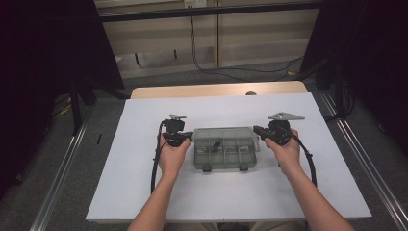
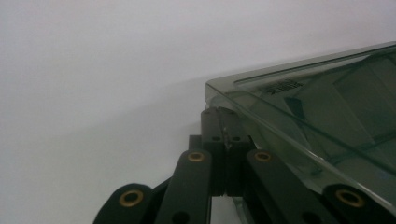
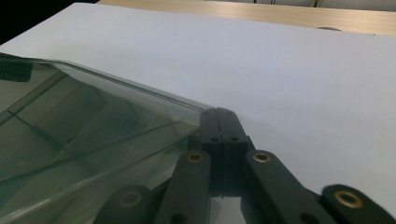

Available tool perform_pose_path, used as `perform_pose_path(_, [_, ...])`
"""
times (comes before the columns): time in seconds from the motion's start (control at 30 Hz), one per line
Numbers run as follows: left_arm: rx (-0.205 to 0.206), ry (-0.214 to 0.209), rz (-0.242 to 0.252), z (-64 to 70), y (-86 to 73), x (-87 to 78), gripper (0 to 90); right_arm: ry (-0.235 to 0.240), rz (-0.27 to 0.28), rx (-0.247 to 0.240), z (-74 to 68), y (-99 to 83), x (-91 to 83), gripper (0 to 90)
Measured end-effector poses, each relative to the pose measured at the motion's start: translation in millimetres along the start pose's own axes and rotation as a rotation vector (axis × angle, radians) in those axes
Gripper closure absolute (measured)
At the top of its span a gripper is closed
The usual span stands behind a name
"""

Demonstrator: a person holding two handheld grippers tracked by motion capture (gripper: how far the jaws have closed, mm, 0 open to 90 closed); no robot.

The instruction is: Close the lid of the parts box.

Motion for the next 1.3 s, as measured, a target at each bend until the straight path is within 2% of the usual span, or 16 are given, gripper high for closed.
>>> perform_pose_path(0.5, [-0.004,-0.004,-0.006,0.3,-2.7,0.6,90.0,0.006,-0.008,-0.017,-1.0,-4.9,-1.0,90.0])
perform_pose_path(1.3, [0.000,-0.007,-0.018,-0.1,-6.6,0.5,90.0,0.013,-0.012,-0.015,-2.7,-10.1,-2.2,90.0])
Point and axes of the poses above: each handheld gripper's, and its own axes: x roughly forward along the jaws, y roughly out of its top, z roughly to its right, the point moved 9 cm from there along x, roughly forward along the jaws, and after that the axes turned 5 degrees about z, right-handed, at the moved point
